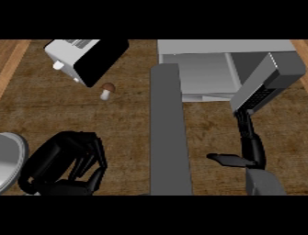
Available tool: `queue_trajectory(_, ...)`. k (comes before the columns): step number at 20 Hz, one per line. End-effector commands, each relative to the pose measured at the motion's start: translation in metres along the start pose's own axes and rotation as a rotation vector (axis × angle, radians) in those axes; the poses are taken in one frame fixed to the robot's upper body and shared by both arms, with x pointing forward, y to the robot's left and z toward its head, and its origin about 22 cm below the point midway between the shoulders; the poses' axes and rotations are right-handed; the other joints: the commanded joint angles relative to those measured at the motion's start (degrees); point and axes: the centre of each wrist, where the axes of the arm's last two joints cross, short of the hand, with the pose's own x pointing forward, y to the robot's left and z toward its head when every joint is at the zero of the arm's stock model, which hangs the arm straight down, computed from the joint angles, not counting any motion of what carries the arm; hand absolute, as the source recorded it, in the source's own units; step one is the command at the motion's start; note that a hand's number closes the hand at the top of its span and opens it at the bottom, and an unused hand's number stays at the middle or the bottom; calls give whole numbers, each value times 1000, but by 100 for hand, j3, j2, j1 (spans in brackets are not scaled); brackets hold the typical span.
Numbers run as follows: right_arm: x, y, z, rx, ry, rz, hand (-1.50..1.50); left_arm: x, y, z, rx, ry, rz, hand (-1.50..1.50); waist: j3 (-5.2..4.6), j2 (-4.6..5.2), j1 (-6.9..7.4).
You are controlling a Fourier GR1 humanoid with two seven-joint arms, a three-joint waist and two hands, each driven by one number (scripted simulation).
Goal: Pick up the milk, place it into the microwave and close the microwave
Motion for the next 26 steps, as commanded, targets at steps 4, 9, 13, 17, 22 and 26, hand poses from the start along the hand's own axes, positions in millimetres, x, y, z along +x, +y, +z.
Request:
queue_trajectory(4, 18, -32, 53, -7, 1, -7, -150, -30, -29, -50, -125, 5, -93, 150, -5, 18, -57)
queue_trajectory(9, 42, -72, 75, -2, -43, 15, -150, -65, -58, -77, -238, 108, -122, 150, 0, 47, -59)
queue_trajectory(13, 48, -69, 104, 36, -75, 55, -150, -110, -83, -73, -255, 152, -172, 150, 2, 70, -46)
queue_trajectory(17, 78, -81, 95, 92, -113, 38, -150, -135, -96, -85, -233, 147, -244, 150, -5, 89, -148)
queue_trajectory(22, 104, -71, 89, 120, -174, -39, -150, -156, -106, -88, -140, 53, -222, 150, -8, 107, -188)
queue_trajectory(26, 117, -77, 100, 158, -210, -76, -150, -154, -115, -101, -97, 46, -211, 150, -9, 124, -320)
